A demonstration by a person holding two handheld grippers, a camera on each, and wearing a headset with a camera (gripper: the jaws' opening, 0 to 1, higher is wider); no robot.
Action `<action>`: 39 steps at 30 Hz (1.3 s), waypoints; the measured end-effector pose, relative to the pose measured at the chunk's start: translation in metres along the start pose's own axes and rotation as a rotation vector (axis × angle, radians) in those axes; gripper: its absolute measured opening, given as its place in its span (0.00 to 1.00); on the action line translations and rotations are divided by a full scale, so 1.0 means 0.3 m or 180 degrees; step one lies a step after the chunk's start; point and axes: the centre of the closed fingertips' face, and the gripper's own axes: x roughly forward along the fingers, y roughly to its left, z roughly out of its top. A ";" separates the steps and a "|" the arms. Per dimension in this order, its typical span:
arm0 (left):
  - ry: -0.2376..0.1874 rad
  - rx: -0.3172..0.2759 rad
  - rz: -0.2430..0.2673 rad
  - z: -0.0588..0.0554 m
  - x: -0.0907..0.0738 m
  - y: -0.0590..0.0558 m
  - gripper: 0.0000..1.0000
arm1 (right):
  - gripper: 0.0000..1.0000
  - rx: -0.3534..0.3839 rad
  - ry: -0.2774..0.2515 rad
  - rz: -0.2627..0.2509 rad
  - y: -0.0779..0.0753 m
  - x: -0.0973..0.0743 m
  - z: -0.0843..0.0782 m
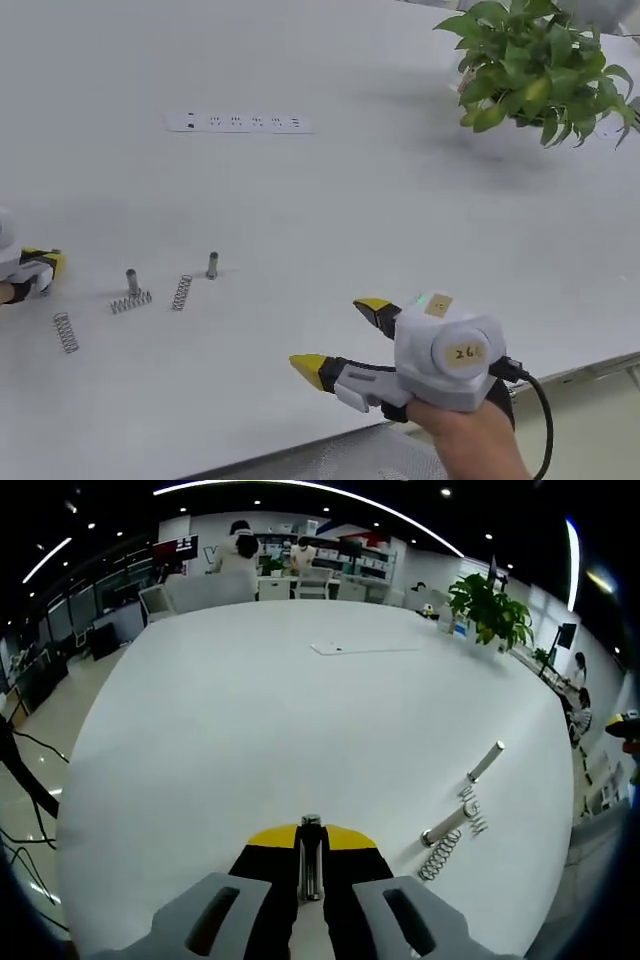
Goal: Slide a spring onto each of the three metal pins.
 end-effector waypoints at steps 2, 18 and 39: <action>0.0005 -0.0018 0.0004 -0.004 -0.003 0.006 0.00 | 0.62 0.0005 -0.0002 -0.0004 -0.003 -0.002 -0.001; -0.0025 -0.0003 0.0085 -0.010 -0.078 0.039 0.00 | 0.62 0.0025 -0.0042 -0.0044 -0.026 -0.017 -0.004; -0.0016 0.0113 0.0054 -0.011 -0.113 -0.012 0.00 | 0.62 0.0054 -0.0073 -0.0055 -0.021 -0.032 -0.024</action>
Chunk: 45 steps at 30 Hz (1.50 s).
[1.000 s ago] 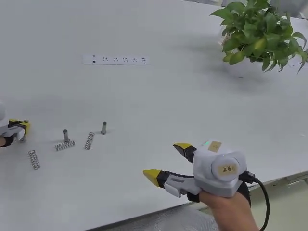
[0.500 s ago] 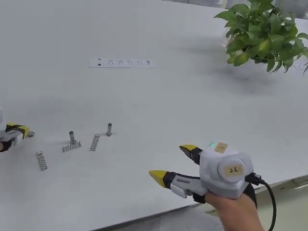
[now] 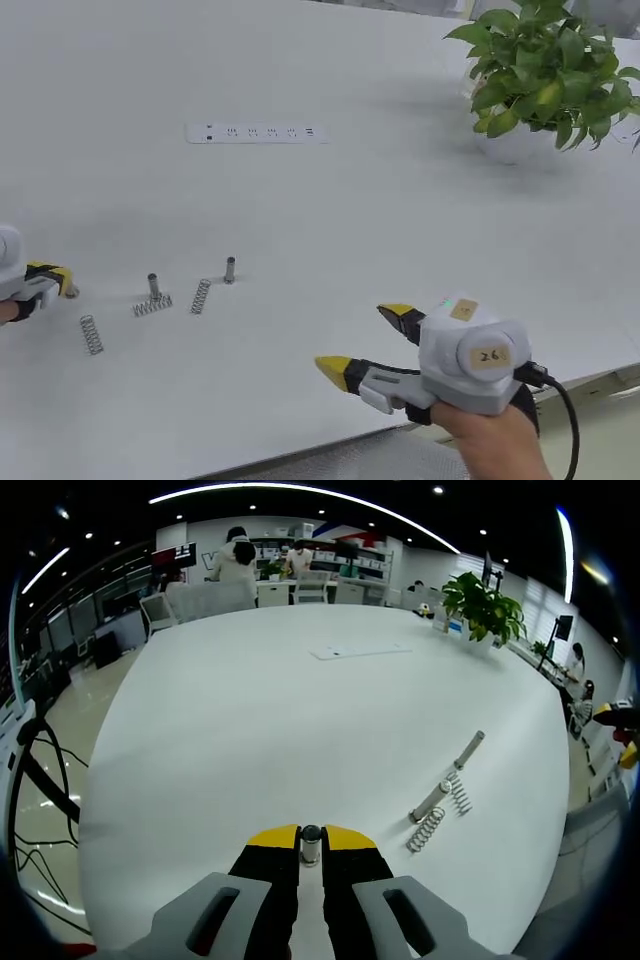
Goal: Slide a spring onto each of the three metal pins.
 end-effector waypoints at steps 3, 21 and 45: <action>0.0003 0.0012 -0.0008 -0.003 -0.007 -0.006 0.00 | 0.62 0.0005 -0.0005 -0.0004 0.001 -0.002 -0.001; 0.0013 0.0078 -0.0013 -0.019 -0.053 -0.033 0.00 | 0.62 -0.0005 -0.0031 0.0056 0.019 0.006 -0.005; 0.0069 0.0084 -0.0007 -0.041 -0.056 -0.036 0.02 | 0.62 -0.0011 -0.0034 0.0059 0.011 0.006 -0.007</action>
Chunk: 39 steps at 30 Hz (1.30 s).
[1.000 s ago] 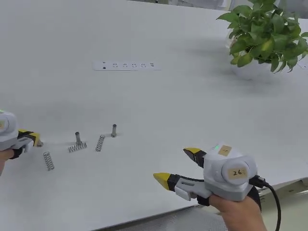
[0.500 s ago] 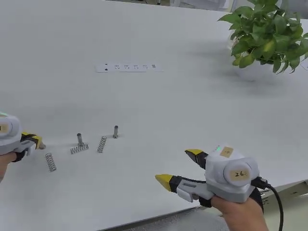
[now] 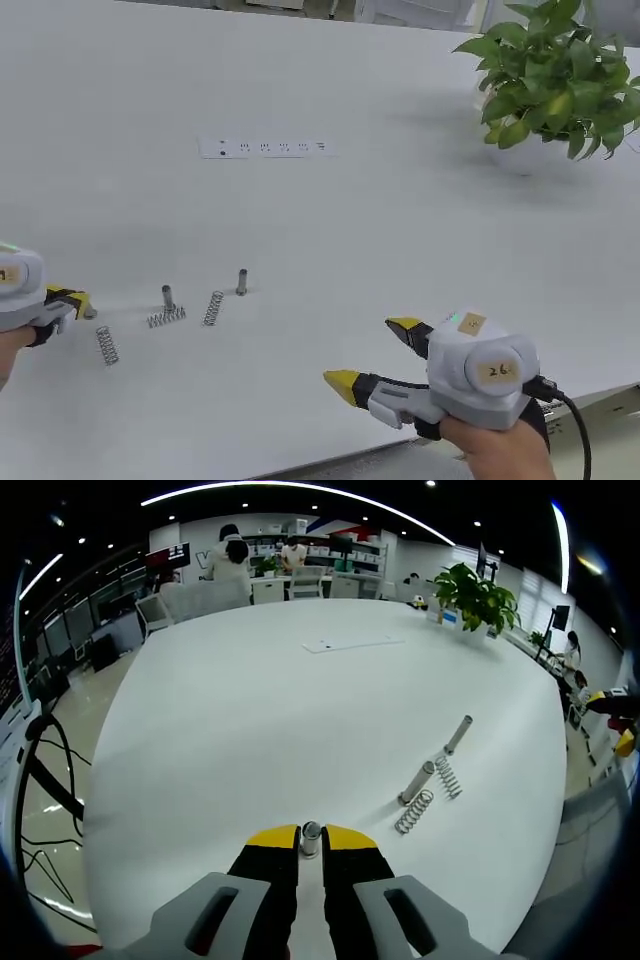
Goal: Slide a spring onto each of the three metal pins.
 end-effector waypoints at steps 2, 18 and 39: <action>0.0000 -0.0013 -0.0010 -0.002 -0.002 -0.002 0.04 | 0.62 -0.0006 0.0000 0.0000 0.000 0.000 -0.001; 0.0104 -0.0203 0.0019 -0.114 -0.063 -0.011 0.12 | 0.63 0.0005 0.0015 0.0014 0.000 0.001 -0.017; 0.0056 -0.0424 -0.0006 -0.135 -0.085 -0.053 0.25 | 0.62 0.0010 0.0030 0.0035 0.009 0.007 -0.021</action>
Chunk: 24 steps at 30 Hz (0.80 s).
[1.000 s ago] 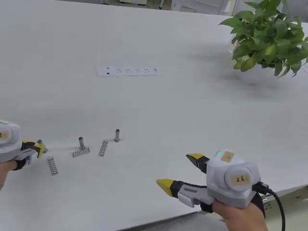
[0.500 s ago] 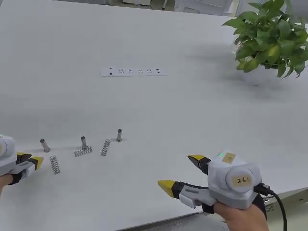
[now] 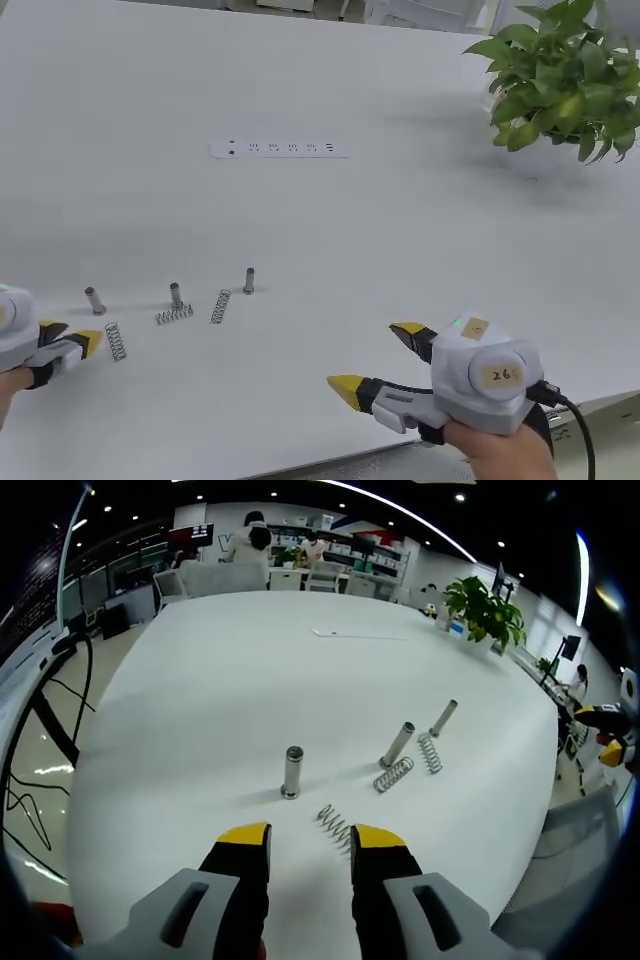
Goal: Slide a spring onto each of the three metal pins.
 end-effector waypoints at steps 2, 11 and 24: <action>0.0005 -0.0031 -0.0009 -0.006 0.001 -0.010 0.28 | 0.62 0.0008 0.0000 0.0003 0.002 0.000 -0.002; 0.0029 -0.0115 -0.0056 -0.045 0.010 -0.065 0.28 | 0.62 0.0002 0.0005 0.0006 0.004 -0.002 -0.006; 0.0077 -0.0078 -0.0068 -0.061 0.046 -0.090 0.25 | 0.62 0.0001 0.0008 0.0000 0.002 -0.004 -0.007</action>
